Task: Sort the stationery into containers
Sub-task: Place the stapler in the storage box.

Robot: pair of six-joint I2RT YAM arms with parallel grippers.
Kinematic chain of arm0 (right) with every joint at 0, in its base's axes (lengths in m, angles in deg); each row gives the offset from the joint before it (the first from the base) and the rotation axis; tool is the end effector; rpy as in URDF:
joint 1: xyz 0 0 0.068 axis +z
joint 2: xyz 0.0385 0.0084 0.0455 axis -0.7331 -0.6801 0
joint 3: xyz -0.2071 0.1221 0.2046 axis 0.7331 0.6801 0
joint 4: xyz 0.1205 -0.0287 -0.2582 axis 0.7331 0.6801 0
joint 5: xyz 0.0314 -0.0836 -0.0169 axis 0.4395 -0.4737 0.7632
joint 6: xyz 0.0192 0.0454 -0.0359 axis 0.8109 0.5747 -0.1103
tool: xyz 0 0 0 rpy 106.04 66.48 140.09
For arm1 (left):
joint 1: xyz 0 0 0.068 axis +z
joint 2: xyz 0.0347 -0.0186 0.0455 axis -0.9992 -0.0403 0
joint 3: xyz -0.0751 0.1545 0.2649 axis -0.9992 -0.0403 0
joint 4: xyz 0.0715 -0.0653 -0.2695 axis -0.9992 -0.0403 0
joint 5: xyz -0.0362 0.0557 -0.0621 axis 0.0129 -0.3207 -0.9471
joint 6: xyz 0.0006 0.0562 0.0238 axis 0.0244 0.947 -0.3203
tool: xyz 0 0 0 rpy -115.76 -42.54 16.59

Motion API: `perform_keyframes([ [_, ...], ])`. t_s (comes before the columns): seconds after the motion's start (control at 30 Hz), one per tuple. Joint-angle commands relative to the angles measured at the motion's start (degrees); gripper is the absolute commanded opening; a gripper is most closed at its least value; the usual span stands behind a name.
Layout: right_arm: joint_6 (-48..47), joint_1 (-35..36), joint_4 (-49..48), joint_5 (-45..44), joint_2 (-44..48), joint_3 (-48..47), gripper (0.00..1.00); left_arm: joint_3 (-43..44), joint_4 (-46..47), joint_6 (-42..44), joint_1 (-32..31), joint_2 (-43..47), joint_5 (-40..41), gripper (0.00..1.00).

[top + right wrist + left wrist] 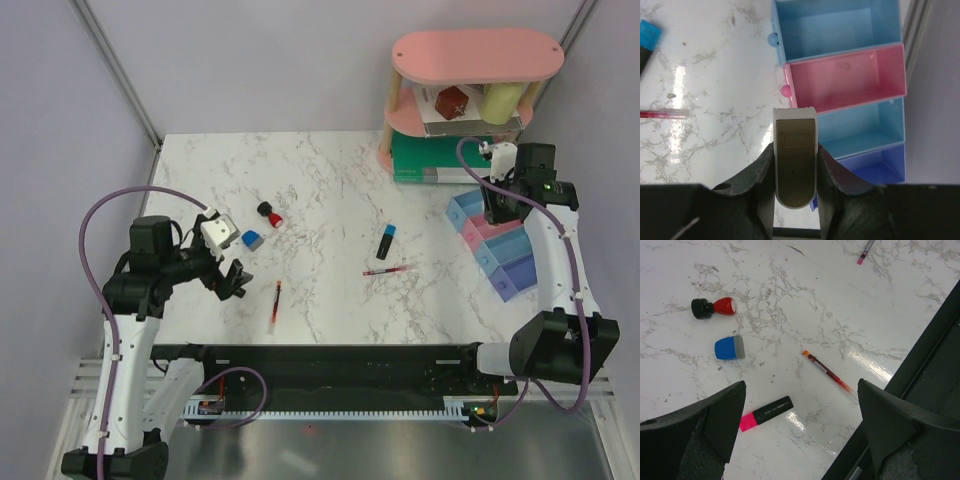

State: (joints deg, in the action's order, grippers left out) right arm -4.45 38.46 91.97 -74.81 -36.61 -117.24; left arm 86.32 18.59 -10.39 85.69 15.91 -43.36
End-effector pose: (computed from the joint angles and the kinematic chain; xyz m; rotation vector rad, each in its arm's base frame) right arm 0.3001 -0.0414 0.3811 -0.3174 2.4486 -0.1129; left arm 0.1268 -0.0336 0.3779 1.0018 1.8744 -0.4494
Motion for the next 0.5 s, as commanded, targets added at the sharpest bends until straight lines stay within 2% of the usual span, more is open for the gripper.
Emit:
perform_keyframes([
  [0.0,3.56,-3.08,-0.71,-6.85,3.41,5.51,0.00,-0.89,-1.13,2.59,-0.02,2.15,-0.75,1.00],
  [0.2,4.36,-6.86,-0.35,-11.69,6.14,12.63,0.00,-1.68,-2.19,3.73,-0.02,3.47,0.13,1.00],
  [0.47,2.95,-13.97,-0.70,-14.07,8.34,16.86,0.00,-1.07,-2.72,3.65,-0.02,3.65,-0.04,1.00],
])
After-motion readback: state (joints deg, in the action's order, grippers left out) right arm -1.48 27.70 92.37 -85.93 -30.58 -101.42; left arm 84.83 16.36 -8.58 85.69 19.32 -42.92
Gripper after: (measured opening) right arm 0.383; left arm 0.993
